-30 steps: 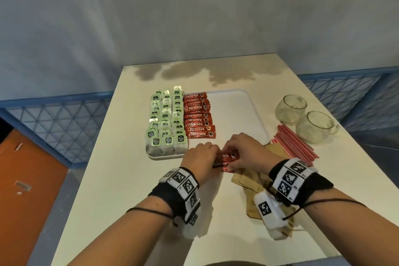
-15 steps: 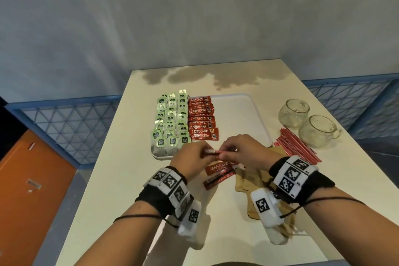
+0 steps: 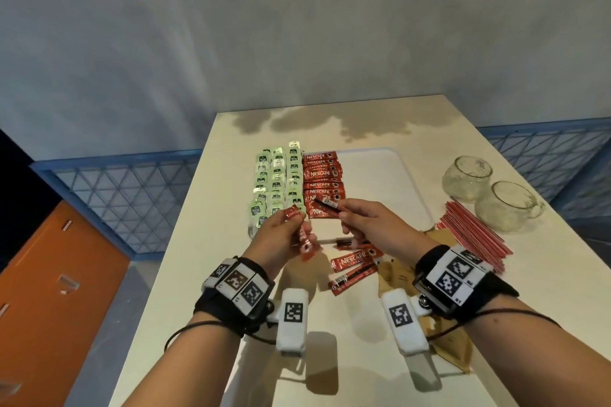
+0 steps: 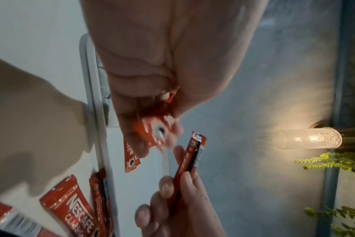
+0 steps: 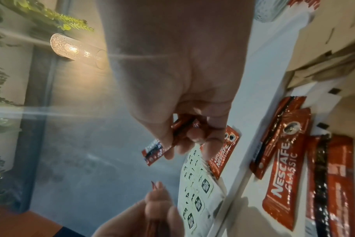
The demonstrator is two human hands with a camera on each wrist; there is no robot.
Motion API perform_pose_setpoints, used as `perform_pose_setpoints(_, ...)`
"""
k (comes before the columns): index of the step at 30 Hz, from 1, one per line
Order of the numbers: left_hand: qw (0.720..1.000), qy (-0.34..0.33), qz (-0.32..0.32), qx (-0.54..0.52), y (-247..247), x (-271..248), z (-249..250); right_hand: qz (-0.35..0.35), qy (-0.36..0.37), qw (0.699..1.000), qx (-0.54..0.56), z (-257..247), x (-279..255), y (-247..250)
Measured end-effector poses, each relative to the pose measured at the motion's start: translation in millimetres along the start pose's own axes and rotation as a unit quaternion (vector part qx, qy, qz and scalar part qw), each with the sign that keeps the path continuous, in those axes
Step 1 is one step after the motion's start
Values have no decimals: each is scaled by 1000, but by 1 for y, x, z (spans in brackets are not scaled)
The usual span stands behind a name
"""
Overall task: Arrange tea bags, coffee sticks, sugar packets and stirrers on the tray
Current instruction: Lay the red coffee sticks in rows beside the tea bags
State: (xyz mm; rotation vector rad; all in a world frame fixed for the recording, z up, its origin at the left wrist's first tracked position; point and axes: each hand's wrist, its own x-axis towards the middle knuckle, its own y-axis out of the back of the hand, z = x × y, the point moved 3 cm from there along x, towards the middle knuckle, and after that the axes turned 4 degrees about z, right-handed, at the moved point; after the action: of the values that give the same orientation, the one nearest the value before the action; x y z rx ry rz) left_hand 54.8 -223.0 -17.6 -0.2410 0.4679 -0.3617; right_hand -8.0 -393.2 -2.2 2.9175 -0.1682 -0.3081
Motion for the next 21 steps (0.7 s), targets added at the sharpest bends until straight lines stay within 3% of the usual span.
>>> perform_pose_setpoints(3, 998, 62, -17, -15, 2, -4, 1, 9, -11, 999, -42, -2, -6, -6)
perform_pose_setpoints(6, 993, 96, -64, -1, 1, -8, 2, 37, 36, 995, -82, -3, -6, -8)
perform_pose_setpoints(10, 993, 59, -50, 86, 3, -7, 0, 71, 89, 986, -120, 1, -6, -3)
perform_pose_setpoints(21, 971, -62, 21, 229, -8, -7, 0, 68, 99, 985, -124, -8, -8, -4)
